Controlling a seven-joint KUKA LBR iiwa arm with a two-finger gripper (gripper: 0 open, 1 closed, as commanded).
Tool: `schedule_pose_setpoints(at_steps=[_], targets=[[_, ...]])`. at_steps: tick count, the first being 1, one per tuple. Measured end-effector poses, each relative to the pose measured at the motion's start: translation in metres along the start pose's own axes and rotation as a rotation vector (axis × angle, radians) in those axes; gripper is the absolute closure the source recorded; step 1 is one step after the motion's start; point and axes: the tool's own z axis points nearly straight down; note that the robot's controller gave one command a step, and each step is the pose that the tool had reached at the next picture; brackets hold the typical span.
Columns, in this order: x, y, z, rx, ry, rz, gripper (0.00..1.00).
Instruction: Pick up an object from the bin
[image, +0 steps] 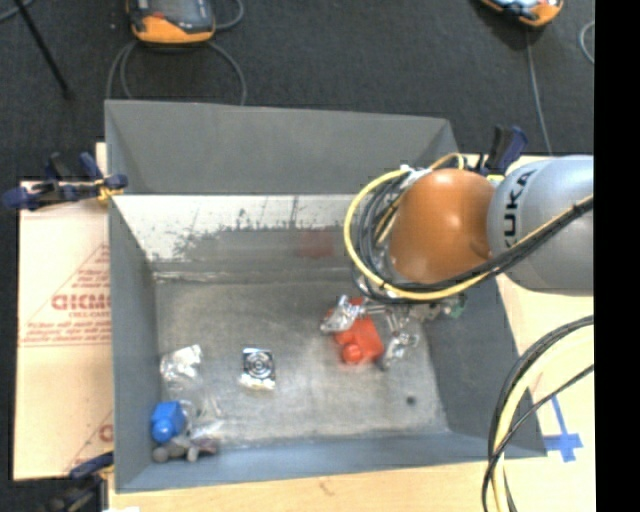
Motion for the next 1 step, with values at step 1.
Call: schedule_pose_setpoints(at_steps=[1], targets=[[-0.0019,0.0039,-0.0005,0.006,-0.002,-0.035,0.00]])
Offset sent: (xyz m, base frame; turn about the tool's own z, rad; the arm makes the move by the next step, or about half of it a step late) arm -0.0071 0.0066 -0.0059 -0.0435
